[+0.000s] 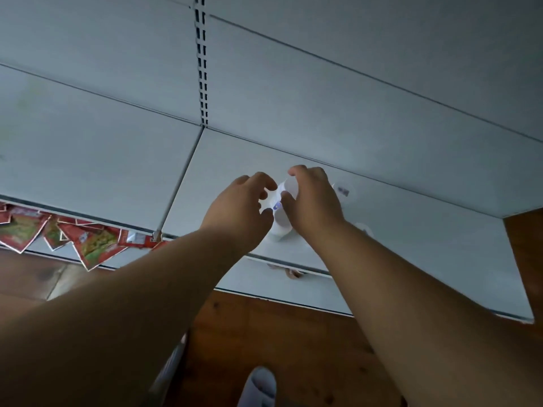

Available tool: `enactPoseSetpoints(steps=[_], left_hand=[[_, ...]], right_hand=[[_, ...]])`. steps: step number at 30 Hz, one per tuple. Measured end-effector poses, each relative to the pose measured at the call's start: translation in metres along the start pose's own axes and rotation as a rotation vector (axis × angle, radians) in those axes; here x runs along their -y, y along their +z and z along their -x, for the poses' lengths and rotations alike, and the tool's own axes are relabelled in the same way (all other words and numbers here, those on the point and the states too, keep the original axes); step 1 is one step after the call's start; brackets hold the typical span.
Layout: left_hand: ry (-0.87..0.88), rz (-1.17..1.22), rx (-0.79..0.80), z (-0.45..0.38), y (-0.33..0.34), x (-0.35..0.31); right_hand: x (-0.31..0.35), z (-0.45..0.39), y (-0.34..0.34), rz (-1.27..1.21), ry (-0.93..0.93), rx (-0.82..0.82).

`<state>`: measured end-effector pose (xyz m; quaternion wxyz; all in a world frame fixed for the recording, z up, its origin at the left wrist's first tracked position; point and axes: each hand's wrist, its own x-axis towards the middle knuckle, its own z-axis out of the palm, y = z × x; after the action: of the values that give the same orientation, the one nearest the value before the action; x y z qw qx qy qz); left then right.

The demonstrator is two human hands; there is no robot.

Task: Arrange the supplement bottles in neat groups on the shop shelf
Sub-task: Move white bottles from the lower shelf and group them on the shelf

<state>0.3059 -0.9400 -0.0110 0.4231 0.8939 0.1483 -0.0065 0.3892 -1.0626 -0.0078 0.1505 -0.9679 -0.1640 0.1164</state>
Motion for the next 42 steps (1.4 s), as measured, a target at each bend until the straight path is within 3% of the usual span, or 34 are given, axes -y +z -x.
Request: enactPoseSetpoints(steps=[5,8,13,16,19,24,29,31,36,42], left_hand=[[-0.035,0.011,0.015,-0.013,0.009,0.013],[-0.053,0.026,-0.001,-0.012,0.006,0.018],[-0.134,0.042,-0.051,0.019,-0.031,0.009],[-0.235,0.298,0.008,0.065,-0.081,-0.019],[-0.342,0.464,0.073,0.135,-0.138,-0.055],[-0.316,0.569,0.141,0.236,-0.199,-0.098],[-0.279,0.761,0.186,0.258,-0.233,-0.116],[-0.261,0.758,0.224,0.248,-0.248,-0.126],[-0.177,0.495,0.326,0.207,-0.289,-0.165],[-0.063,0.387,0.318,0.159,-0.307,-0.214]], right_hand=[[-0.002,-0.025,0.012,0.183,0.051,0.106],[0.002,-0.028,0.006,0.169,0.040,0.094],[0.032,0.019,-0.033,-0.140,-0.017,0.000],[0.063,0.079,-0.074,-0.324,-0.103,0.071],[0.089,0.143,-0.118,-0.537,-0.053,0.139],[0.122,0.225,-0.177,-0.758,0.052,0.211],[0.144,0.260,-0.213,-0.832,0.021,0.197],[0.155,0.261,-0.226,-0.838,0.022,0.131],[0.181,0.248,-0.261,-0.823,0.066,-0.013],[0.176,0.217,-0.312,-0.816,-0.031,-0.134]])
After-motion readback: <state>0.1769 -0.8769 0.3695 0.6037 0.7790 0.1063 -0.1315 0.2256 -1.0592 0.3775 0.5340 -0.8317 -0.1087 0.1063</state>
